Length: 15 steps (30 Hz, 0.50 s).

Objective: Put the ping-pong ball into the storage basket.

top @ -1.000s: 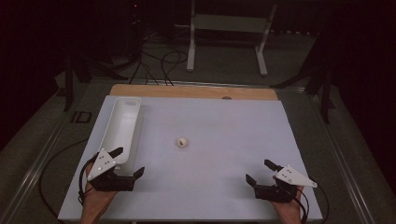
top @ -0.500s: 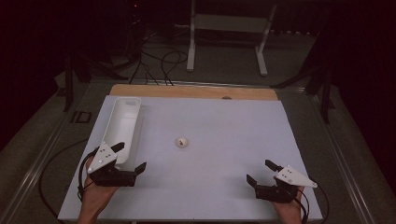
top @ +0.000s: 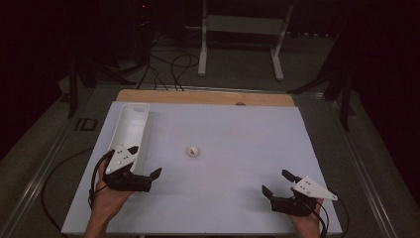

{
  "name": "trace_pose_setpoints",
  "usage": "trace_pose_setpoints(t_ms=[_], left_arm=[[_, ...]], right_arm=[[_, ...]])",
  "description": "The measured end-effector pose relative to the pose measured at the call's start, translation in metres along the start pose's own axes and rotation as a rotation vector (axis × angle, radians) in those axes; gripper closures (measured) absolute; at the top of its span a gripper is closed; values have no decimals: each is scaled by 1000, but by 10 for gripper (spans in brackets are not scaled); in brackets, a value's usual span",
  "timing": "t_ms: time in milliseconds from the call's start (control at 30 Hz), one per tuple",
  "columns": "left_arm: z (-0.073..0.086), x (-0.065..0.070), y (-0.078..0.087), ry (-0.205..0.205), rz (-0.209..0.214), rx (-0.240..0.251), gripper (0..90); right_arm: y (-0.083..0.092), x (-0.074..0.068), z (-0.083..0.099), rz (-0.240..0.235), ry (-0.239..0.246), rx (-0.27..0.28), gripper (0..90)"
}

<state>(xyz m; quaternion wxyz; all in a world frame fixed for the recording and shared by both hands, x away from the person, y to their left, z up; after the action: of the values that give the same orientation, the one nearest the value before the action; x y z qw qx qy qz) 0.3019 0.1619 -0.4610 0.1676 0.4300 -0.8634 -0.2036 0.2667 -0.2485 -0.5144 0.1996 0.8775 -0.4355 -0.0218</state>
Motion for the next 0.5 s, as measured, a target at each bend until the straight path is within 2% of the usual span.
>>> trace_pose_setpoints(t_ms=[500], left_arm=[[-10, 3, -19, -40, 8, -97, 0]], right_arm=[[0, 1, 1, 0, -3, 0, 85]])
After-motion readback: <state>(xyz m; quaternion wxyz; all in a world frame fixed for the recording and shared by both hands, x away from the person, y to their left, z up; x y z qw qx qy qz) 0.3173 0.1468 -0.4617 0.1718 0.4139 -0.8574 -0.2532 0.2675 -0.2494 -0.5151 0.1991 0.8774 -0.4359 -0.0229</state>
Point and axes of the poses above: each handheld gripper's, and its own axes: y roughly backward along the jaws, z roughly out of its underside, x roughly to its right, the point moved 7 cm from there along -y, roughly forward along the jaws, and after that the axes turned 10 degrees about y, right-handed, at the moved point
